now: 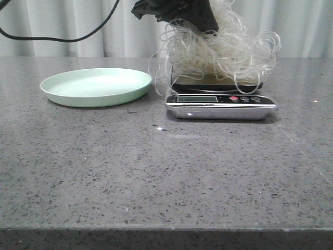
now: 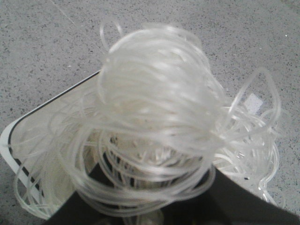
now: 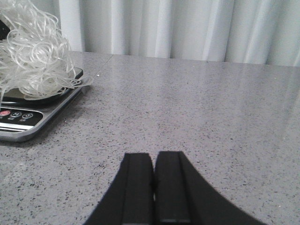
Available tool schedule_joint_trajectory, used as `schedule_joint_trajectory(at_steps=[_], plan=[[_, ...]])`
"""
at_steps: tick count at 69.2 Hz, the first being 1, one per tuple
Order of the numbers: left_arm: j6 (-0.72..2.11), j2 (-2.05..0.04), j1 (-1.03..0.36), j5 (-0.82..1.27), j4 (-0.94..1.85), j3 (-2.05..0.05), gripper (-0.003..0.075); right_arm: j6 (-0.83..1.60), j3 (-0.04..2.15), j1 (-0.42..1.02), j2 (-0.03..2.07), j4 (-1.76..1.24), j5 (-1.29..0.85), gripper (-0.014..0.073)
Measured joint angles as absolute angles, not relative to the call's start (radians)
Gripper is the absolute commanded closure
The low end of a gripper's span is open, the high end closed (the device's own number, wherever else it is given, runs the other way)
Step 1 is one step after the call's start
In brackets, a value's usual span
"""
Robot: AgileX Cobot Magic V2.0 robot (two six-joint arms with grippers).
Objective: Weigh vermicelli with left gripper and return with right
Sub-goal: 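Lower the vermicelli onto the scale pan and open the left gripper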
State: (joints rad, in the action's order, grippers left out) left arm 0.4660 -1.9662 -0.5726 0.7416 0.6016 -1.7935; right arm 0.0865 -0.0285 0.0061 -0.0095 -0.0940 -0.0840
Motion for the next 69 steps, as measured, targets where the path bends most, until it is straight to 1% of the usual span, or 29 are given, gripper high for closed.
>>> schedule_joint_trajectory(at_steps=[1, 2, 9, 13, 17, 40, 56, 69], plan=[[0.466, -1.966, -0.573, 0.740, 0.599, -1.795, 0.0444, 0.087, -0.029, 0.006, -0.009, -0.094, -0.084, 0.0442], [0.466, -1.966, -0.573, 0.740, 0.599, -1.795, 0.0444, 0.087, -0.029, 0.006, -0.009, -0.094, -0.084, 0.0442], [0.466, -1.966, -0.573, 0.735, 0.599, -1.795, 0.0314, 0.087, -0.029, 0.006, -0.009, -0.094, -0.080, 0.0442], [0.466, -1.966, -0.573, 0.733, 0.599, -1.798, 0.0265, 0.087, -0.029, 0.006, -0.009, -0.094, -0.080, 0.0442], [0.466, -1.966, -0.573, 0.731, 0.599, -1.798, 0.0235, 0.087, -0.029, 0.006, -0.009, -0.094, -0.078, 0.0442], [0.466, -1.947, -0.573, 0.770, 0.599, -1.798, 0.0234, 0.087, -0.029, 0.006, -0.009, -0.094, -0.069, 0.0442], [0.466, -1.841, -0.570, 0.806, 0.565, -1.798, 0.0250, 0.087, -0.029, 0.006, -0.009, -0.094, -0.068, 0.0442], [0.409, -1.742, -0.509, 0.865, 0.493, -1.796, 0.0251, 0.087, -0.029, 0.006, -0.009, -0.094, -0.068, 0.0442]])
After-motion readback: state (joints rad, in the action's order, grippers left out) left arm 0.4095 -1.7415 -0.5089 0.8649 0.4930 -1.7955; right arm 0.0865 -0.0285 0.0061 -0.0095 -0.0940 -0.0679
